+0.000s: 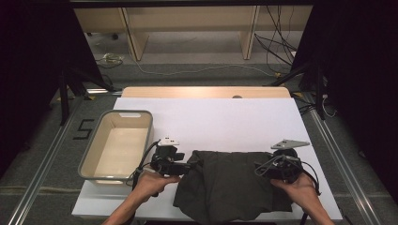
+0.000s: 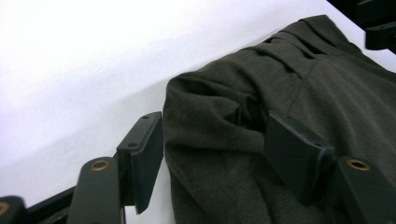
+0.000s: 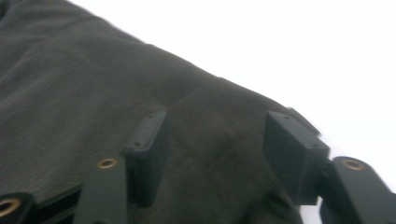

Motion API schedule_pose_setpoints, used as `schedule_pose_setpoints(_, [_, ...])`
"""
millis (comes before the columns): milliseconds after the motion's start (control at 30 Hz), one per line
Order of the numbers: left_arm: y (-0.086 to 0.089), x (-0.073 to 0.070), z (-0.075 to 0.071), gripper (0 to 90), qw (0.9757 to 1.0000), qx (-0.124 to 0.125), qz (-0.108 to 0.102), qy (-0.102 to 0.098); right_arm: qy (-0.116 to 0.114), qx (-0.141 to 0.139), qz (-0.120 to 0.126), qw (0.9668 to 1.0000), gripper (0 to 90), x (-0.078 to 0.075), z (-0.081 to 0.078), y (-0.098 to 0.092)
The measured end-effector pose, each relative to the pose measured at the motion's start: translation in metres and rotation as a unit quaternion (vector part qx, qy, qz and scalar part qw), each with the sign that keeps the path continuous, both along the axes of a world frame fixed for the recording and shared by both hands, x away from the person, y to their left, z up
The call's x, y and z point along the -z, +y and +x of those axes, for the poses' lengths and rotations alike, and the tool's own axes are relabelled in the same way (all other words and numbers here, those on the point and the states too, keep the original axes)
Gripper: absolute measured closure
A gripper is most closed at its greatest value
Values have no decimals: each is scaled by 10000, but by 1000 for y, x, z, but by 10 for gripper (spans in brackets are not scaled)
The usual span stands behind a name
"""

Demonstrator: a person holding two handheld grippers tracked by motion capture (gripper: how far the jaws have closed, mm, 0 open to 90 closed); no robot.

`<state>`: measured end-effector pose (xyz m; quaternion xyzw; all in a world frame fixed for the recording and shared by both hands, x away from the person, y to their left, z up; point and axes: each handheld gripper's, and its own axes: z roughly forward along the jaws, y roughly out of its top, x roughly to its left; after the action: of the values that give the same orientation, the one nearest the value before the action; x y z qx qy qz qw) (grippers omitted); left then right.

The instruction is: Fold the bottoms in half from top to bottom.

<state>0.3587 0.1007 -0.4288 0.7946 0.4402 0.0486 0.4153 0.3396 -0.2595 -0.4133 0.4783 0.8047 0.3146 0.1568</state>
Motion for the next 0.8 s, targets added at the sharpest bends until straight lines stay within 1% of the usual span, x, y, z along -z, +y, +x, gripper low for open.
schedule_pose_setpoints(133, [1, 2, 2, 342, 9998, -99, -16, 145, 157, 234, 143, 9995, 328, 1, 4, -10])
schedule_pose_setpoints(200, [2, 4, 2, 331, 9997, -119, -13, 195, 213, 365, 186, 9989, 313, 1, 5, -16])
schedule_pose_setpoints(333, [3, 6, 4, 311, 9992, -157, -33, 355, 322, 516, 306, 9977, 275, 1, 6, -25])
schedule_pose_setpoints(433, [4, 9, 5, 297, 9989, -190, -12, 428, 455, 599, 391, 9964, 249, 3, 6, -30])
schedule_pose_setpoints(600, [6, 14, 5, 281, 9982, -216, -12, 563, 590, 699, 488, 9946, 224, 5, 5, -37])
schedule_pose_setpoints(700, [7, 17, 4, 275, 9977, -188, 39, 648, 695, 722, 517, 9936, 203, 8, 4, -39])
schedule_pose_setpoints(800, [7, 20, 3, 271, 9973, -167, 17, 709, 770, 717, 530, 9930, 196, 10, 4, -40])
